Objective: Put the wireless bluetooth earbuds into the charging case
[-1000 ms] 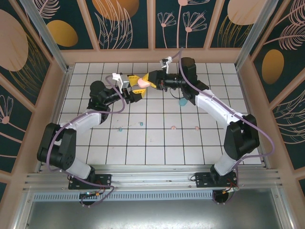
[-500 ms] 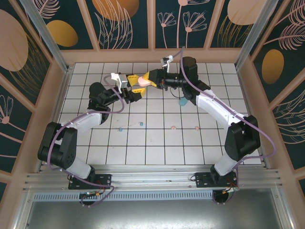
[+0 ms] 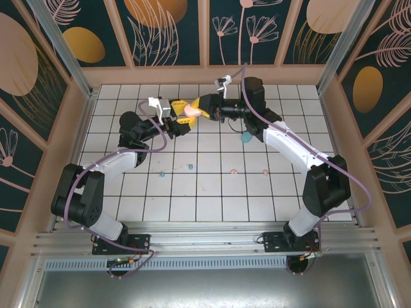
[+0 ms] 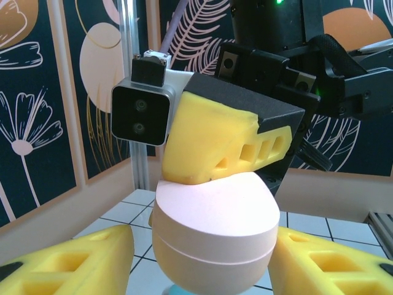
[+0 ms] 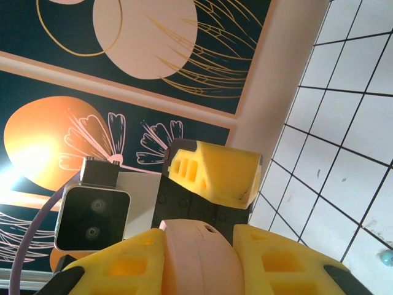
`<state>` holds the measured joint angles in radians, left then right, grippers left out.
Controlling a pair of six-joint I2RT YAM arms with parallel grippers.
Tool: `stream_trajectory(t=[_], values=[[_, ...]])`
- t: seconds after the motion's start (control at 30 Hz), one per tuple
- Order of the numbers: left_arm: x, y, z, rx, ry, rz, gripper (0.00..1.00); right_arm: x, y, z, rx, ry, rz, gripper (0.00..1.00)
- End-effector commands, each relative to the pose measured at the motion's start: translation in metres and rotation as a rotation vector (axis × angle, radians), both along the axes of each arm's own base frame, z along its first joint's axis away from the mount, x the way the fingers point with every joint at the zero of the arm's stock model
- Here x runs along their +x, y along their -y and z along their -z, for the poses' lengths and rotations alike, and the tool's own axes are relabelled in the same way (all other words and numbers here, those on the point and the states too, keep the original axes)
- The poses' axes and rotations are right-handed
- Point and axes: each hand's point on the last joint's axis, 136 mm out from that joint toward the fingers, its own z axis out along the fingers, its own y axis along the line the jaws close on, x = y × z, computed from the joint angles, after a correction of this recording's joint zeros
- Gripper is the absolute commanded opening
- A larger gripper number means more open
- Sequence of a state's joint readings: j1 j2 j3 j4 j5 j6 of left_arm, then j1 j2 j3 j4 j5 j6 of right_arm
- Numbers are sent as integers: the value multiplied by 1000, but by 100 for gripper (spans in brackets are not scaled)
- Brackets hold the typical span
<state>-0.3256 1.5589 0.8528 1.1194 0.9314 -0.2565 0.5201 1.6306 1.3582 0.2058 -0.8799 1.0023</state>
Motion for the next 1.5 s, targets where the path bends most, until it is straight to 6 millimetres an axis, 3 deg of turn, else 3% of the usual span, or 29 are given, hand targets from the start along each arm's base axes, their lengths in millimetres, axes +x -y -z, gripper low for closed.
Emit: stream_trajectory(t=[0.0, 0.27, 0.43, 0.5, 0.67, 0.87, 1.07, 1.23, 1.47], values=[[0, -2, -10, -18, 29, 7, 54, -2, -2, -8, 14, 27, 3, 2], [0, -1, -9, -12, 26, 13, 34, -3, -2, -8, 11, 29, 0, 6], [1, 1, -8, 17, 9, 23, 28, 2, 3, -5, -33, 54, 38, 40], [2, 3, -6, 38, -14, 38, 26, 9, 14, -10, -56, 89, 95, 55], [-2, 4, -6, 64, -31, 57, 25, 21, 53, -37, -136, 296, 244, 71], [-15, 5, 0, 82, -70, 111, 24, 15, 72, -34, -359, 685, 291, 71], [-22, 4, 4, 116, -76, 121, 23, -18, 54, -13, -465, 990, 117, 71], [-27, 2, 10, 145, -78, 125, 22, -29, 51, -6, -462, 1092, 39, 66], [-30, 1, 10, 144, -68, 124, 22, -34, 37, 10, -497, 1156, -36, 69]])
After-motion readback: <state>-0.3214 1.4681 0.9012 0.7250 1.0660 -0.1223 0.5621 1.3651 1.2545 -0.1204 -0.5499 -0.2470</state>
